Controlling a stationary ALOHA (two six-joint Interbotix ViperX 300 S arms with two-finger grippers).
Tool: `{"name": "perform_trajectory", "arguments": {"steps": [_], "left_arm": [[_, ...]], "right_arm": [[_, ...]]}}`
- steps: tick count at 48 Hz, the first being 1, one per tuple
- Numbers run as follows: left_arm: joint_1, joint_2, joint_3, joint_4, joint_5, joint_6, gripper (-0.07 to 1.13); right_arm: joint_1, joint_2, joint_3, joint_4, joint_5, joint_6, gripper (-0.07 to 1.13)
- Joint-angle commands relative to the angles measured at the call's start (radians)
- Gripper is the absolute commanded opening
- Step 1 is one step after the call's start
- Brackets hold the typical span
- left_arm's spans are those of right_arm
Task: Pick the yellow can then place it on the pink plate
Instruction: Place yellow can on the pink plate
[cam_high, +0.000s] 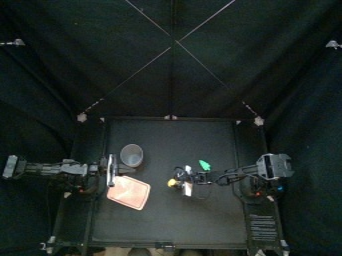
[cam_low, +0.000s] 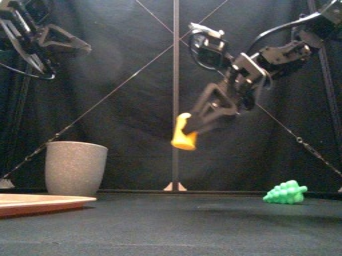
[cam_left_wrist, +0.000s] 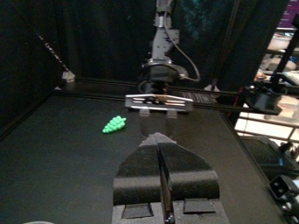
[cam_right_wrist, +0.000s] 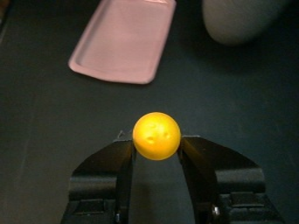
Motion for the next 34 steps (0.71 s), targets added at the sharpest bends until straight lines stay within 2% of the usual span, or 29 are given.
{"name": "perform_trajectory", "arguments": {"steps": [1, 12, 22, 29, 34], "left_arm": [[0.037, -0.002, -0.038, 0.015, -0.012, 0.002, 0.01], [0.149, -0.009, -0.04, 0.02, -0.025, 0.002, 0.02], [0.229, -0.011, -0.035, 0.018, -0.023, 0.002, 0.02], [0.249, -0.012, -0.029, 0.017, -0.018, 0.002, 0.01], [0.249, -0.014, -0.023, 0.017, -0.017, 0.0, 0.01]], "right_arm": [[0.017, 0.061, -0.135, -0.043, 0.005, 0.002, 0.68], [0.044, 0.279, -0.426, -0.069, 0.081, -0.002, 0.68], [0.048, 0.462, -0.735, -0.084, 0.287, -0.006, 0.68], [0.048, 0.558, -0.923, -0.086, 0.43, -0.012, 0.67], [0.048, 0.621, -1.019, -0.097, 0.477, -0.012, 0.67]]}}
